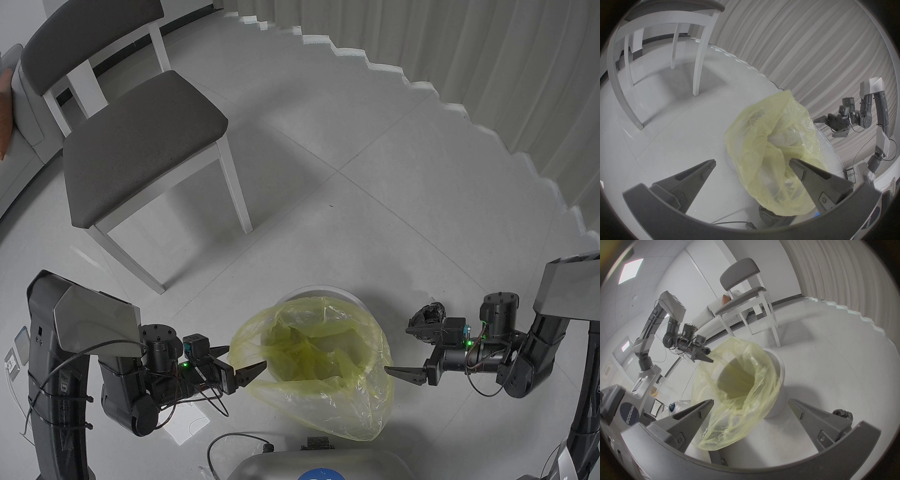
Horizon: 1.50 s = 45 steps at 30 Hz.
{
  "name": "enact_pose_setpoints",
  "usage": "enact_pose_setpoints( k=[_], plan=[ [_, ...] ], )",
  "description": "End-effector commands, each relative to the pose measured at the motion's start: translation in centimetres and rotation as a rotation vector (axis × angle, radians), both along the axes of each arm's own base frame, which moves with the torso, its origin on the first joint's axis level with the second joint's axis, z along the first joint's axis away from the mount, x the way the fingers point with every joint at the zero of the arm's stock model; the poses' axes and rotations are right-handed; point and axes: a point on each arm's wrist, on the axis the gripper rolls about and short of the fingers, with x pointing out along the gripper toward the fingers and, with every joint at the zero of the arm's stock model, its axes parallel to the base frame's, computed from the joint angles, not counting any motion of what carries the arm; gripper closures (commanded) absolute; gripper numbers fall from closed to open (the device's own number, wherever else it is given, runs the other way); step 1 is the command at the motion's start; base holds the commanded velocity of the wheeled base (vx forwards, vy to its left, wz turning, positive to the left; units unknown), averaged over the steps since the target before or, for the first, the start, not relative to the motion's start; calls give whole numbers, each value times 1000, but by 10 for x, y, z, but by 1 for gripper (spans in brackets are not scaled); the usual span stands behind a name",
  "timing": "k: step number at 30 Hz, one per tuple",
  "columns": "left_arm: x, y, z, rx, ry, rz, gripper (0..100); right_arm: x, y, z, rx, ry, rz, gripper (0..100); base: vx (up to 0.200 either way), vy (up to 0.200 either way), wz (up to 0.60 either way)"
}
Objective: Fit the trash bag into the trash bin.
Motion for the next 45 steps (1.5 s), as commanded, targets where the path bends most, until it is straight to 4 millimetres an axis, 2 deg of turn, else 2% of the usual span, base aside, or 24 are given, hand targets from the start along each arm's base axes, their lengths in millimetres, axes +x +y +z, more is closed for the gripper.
enact_pose_setpoints(
  k=[1,3,6,11,30,31,36,45],
  plan=[
    [-1,-2,6,-10,-26,-7,0,43,20,35,17,-43,23,0,0,0,0],
    [-2,-4,6,-13,-23,-13,0,61,25,41,12,-30,22,0,0,0,0],
    [-2,-4,6,-12,-22,-13,0,77,29,37,12,-33,21,0,0,0,0],
    [-1,-5,5,-14,-21,-14,0,89,32,30,14,-26,19,0,0,0,0],
    [-2,-5,5,-12,-18,-15,0,76,45,17,-7,25,63,0,0,0,0],
    [-3,-6,5,-11,-17,-18,0,77,46,16,-8,23,64,100,0,0,0],
    [-1,-7,4,-13,-18,-19,0,82,45,8,-12,32,56,100,0,0,0],
    [8,-13,2,-23,-39,-4,0,87,40,15,-4,4,41,100,0,0,0]
  ],
)
